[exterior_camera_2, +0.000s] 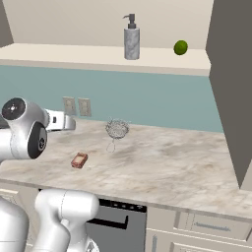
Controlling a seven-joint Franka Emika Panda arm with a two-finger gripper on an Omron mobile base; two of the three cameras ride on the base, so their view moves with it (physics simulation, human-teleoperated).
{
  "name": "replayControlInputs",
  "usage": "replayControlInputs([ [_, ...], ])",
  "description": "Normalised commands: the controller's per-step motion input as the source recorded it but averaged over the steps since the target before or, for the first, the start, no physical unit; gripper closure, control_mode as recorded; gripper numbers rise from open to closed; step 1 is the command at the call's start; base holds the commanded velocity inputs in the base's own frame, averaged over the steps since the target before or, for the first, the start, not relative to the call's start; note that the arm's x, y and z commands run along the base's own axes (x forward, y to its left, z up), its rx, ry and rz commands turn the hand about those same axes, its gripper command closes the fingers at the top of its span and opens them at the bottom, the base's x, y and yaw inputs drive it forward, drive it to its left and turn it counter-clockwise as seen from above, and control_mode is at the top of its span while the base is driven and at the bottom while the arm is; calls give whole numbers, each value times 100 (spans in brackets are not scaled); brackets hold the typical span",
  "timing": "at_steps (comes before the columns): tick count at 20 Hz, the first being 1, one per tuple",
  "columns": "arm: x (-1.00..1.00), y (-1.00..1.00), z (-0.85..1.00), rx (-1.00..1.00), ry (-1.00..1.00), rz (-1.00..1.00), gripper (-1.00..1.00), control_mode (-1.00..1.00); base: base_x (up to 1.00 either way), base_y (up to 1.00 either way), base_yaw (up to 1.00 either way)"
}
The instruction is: Pick the bar soap and soap dispenser from the cabinet and place them on the counter.
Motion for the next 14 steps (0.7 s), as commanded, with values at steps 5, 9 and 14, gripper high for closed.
replayControlInputs([
  [5,-17,-17,44,-5,0,-3,-100,-100,0,0,0],
  [9,-17,-20,40,-2,0,-6,-100,-100,0,0,0],
  [14,-21,-19,37,0,0,-7,-100,-100,0,0,0],
])
